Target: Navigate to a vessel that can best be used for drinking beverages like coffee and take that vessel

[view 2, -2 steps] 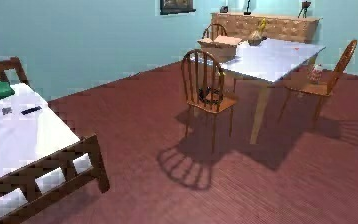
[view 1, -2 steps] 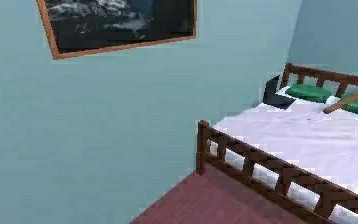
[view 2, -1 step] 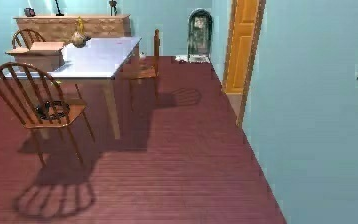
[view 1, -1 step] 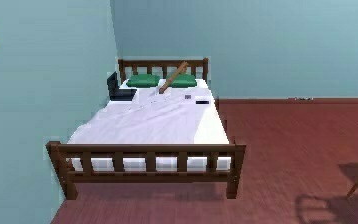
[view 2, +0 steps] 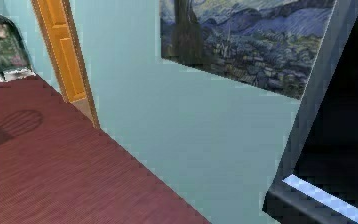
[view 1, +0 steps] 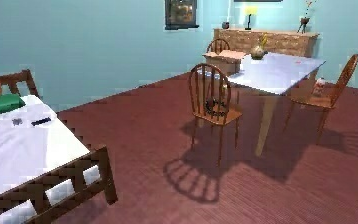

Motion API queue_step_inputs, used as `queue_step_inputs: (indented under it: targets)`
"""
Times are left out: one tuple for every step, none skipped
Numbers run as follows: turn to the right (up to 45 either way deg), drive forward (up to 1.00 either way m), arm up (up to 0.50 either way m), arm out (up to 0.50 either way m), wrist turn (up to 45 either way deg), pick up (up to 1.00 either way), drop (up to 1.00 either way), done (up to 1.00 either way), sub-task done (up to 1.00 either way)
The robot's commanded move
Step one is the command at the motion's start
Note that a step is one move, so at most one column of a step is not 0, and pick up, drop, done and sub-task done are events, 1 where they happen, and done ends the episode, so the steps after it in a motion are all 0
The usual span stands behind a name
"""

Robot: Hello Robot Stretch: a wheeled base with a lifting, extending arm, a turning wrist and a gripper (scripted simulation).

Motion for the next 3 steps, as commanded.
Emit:
queue_step_inputs:
  targets:
    - [3.0,0.0,0.0,0.0,0.0,0.0,0.0,0.0,0.0]
    - [0.0,0.15,0.0,0.0,0.0,0.0,0.0,0.0,0.0]
    - [-36.0,0.0,0.0,0.0,0.0,0.0,0.0,0.0,0.0]
